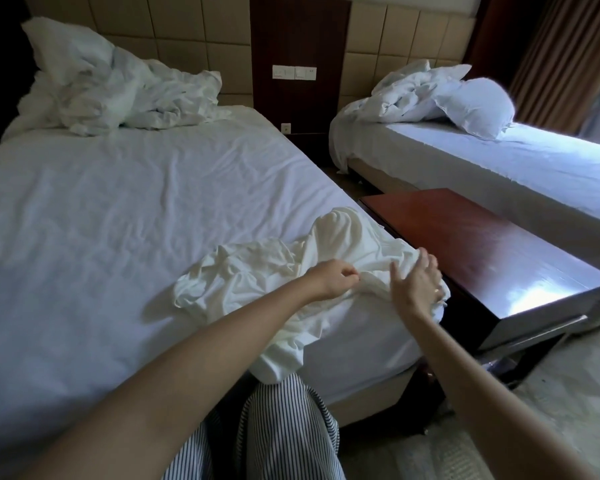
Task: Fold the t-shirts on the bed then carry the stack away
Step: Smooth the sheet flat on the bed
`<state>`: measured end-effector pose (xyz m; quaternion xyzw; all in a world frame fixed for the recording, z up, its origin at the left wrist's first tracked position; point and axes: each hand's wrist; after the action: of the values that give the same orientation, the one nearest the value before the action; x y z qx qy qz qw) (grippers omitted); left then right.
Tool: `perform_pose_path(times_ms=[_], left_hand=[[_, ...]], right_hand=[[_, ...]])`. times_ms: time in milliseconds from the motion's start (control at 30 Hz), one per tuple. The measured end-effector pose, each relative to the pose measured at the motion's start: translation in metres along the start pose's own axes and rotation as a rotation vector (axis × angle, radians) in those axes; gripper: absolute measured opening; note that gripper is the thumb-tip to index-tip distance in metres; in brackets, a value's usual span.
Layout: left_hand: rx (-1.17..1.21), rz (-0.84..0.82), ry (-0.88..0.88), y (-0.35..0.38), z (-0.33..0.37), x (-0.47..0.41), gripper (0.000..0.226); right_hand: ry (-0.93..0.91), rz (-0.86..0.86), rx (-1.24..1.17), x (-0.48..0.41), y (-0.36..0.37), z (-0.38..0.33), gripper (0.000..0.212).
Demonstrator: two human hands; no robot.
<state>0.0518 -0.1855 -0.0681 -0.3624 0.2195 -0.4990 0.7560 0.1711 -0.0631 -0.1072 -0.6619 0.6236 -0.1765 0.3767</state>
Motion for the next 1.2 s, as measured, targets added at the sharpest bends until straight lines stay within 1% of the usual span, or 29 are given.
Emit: perform_pose_path(times_ms=[33, 67, 100, 167, 200, 233, 300, 367, 400, 433, 467, 533, 567, 600, 667, 700, 733, 767, 800, 833, 900, 933, 1033, 1067, 1133, 1167, 1200], left_hand=[[0.023, -0.036, -0.015, 0.002, -0.005, 0.001, 0.032], [0.048, -0.054, -0.021, 0.005, -0.010, 0.003, 0.029], [0.075, -0.050, -0.022, 0.008, -0.015, 0.004, 0.029], [0.169, 0.007, -0.022, 0.012, -0.022, 0.007, 0.028], [0.235, 0.045, -0.030, 0.013, -0.022, 0.009, 0.027], [0.311, 0.083, -0.049, 0.013, -0.020, 0.010, 0.025], [0.495, 0.192, -0.102, 0.013, -0.013, 0.010, 0.024], [0.655, 0.322, -0.172, 0.010, -0.004, 0.006, 0.034], [0.686, 0.360, -0.202, 0.007, 0.001, 0.004, 0.040], [0.651, 0.375, -0.220, 0.004, 0.005, 0.001, 0.046], [0.540, 0.360, -0.223, 0.001, 0.007, -0.002, 0.054], [0.197, 0.271, -0.227, -0.003, 0.008, -0.006, 0.066], [0.027, 0.239, -0.221, -0.003, 0.009, -0.006, 0.066], [-0.116, 0.236, -0.202, -0.001, 0.010, -0.006, 0.060], [-0.318, 0.296, -0.139, 0.004, 0.010, -0.005, 0.041], [-0.366, 0.336, -0.118, 0.006, 0.009, -0.005, 0.033], [-0.370, 0.381, -0.104, 0.008, 0.008, -0.004, 0.030], [-0.338, 0.426, -0.085, 0.008, 0.006, -0.003, 0.029], [-0.284, 0.471, -0.055, 0.006, 0.004, -0.001, 0.029], [-0.217, 0.518, -0.011, 0.002, 0.003, 0.002, 0.029], [-0.038, 0.590, 0.091, -0.014, 0.002, 0.011, 0.027], [0.074, 0.609, 0.130, -0.023, 0.003, 0.017, 0.026], [0.420, 0.587, 0.137, -0.061, 0.012, 0.038, 0.023], [0.488, 0.561, 0.123, -0.075, 0.014, 0.044, 0.026], [0.543, 0.489, 0.103, -0.101, 0.014, 0.057, 0.027], [0.563, 0.453, 0.105, -0.114, 0.012, 0.066, 0.026], [0.589, 0.421, 0.107, -0.126, 0.010, 0.075, 0.026]], right_hand=[[0.098, -0.061, 0.044, -0.011, -0.002, 0.007, 0.059], [0.170, -0.118, 0.057, -0.016, -0.002, 0.013, 0.055], [0.195, -0.144, 0.043, -0.018, -0.002, 0.016, 0.045], [0.139, -0.110, -0.024, -0.012, -0.004, 0.018, 0.023], [0.088, -0.084, -0.045, -0.006, -0.004, 0.017, 0.019], [0.025, -0.059, -0.062, 0.001, -0.004, 0.016, 0.022], [-0.159, -0.004, -0.046, 0.025, 0.000, 0.009, 0.030], [-0.395, 0.007, -0.056, 0.061, 0.009, -0.004, 0.027], [-0.510, 0.010, -0.080, 0.080, 0.012, -0.010, 0.025], [-0.622, 0.025, -0.102, 0.097, 0.015, -0.017, 0.023], [-0.713, 0.042, -0.117, 0.108, 0.017, -0.021, 0.021], [-0.833, 0.073, -0.111, 0.120, 0.018, -0.024, 0.018], [-0.861, 0.072, -0.102, 0.122, 0.019, -0.024, 0.020], [-0.892, 0.053, -0.091, 0.123, 0.018, -0.024, 0.022], [-0.948, -0.051, -0.091, 0.122, 0.014, -0.023, 0.031], [-0.921, -0.142, -0.124, 0.121, 0.009, -0.023, 0.037], [-0.841, -0.247, -0.196, 0.120, 0.004, -0.022, 0.043], [-0.724, -0.319, -0.299, 0.117, -0.002, -0.020, 0.044], [-0.614, -0.316, -0.389, 0.111, -0.008, -0.017, 0.042], [-0.531, -0.262, -0.436, 0.105, -0.013, -0.015, 0.038], [-0.464, -0.123, -0.433, 0.086, -0.020, -0.015, 0.028], [-0.454, -0.082, -0.428, 0.076, -0.023, -0.019, 0.027], [-0.491, -0.051, -0.466, 0.050, -0.035, -0.044, 0.046], [-0.535, -0.029, -0.476, 0.040, -0.037, -0.054, 0.052], [-0.629, -0.006, -0.438, 0.026, -0.041, -0.075, 0.066], [-0.652, -0.040, -0.406, 0.021, -0.043, -0.087, 0.071], [-0.680, -0.107, -0.398, 0.017, -0.043, -0.098, 0.072]])
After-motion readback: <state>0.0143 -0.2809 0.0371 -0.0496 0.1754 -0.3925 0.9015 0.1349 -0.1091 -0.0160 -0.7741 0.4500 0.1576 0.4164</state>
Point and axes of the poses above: each hand's wrist, its own x-axis away from the middle knuckle, its own y-axis out of the palm, z = x × y, and after that the axes turned 4 degrees about z, right-handed
